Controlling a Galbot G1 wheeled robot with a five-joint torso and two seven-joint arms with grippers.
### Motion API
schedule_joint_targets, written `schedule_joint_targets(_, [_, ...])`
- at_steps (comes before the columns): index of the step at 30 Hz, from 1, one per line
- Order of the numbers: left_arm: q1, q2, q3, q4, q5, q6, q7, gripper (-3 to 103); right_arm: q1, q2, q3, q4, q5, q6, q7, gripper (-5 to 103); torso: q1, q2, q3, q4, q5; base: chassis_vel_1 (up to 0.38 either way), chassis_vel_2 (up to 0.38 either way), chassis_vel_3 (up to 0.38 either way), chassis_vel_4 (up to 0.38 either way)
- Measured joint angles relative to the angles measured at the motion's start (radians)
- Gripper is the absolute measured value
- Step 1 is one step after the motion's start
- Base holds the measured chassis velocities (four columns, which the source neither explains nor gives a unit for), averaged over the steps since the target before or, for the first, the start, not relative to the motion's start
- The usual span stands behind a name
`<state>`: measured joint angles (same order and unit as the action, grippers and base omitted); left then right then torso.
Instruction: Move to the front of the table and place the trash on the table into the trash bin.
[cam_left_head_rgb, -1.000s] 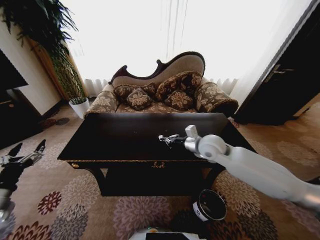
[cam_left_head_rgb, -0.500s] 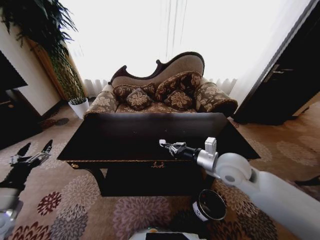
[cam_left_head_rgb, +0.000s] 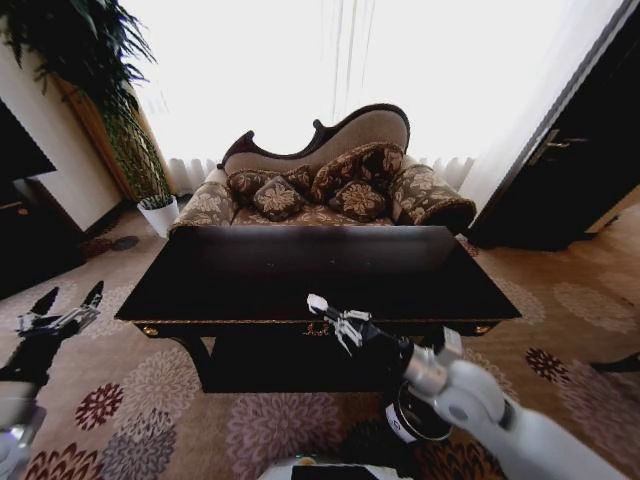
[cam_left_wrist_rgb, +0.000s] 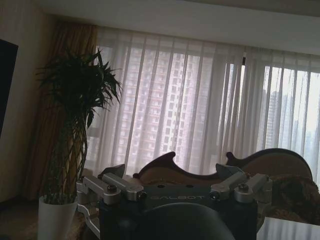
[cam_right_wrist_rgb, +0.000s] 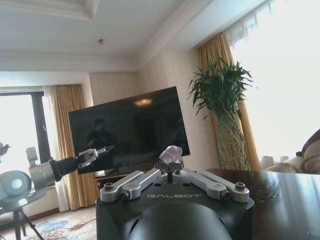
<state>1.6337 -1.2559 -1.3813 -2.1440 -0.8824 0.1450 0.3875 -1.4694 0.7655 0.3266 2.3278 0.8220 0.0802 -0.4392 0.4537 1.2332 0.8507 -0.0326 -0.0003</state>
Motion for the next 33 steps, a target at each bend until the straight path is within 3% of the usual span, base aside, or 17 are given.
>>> schedule_joint_targets(3, [0.005, -0.007, 0.002, -0.016, -0.002, 0.000, 0.000, 100, -0.064, 0.051, 0.007, -0.019, -0.104, 0.052, -0.038, 0, 0.000, 0.000, 0.000, 0.0000, 0.0002, 0.000, 0.000, 0.000, 0.000])
schedule_joint_targets(14, [0.021, -0.014, -0.014, -0.041, -0.016, 0.000, 0.000, 100, -0.129, 0.157, -0.065, -0.182, -0.269, 0.145, -0.085, 0, 0.000, 0.000, 0.000, 0.0002, 0.0001, 0.000, 0.000, 0.000, 0.000])
schedule_joint_targets(25, [0.013, -0.016, 0.002, -0.042, -0.014, 0.002, 0.000, 100, -0.169, 0.214, -0.131, -0.493, -0.320, 0.255, -0.146, 0, 0.000, 0.000, 0.000, 0.0001, 0.0001, 0.000, 0.000, 0.000, 0.000])
schedule_joint_targets(33, [0.008, -0.007, 0.002, -0.032, -0.015, 0.003, 0.000, 100, -0.101, 0.233, -0.156, -0.709, -0.354, 0.271, -0.123, 0, 0.000, 0.000, 0.000, 0.0001, 0.0001, 0.000, 0.000, 0.000, 0.000])
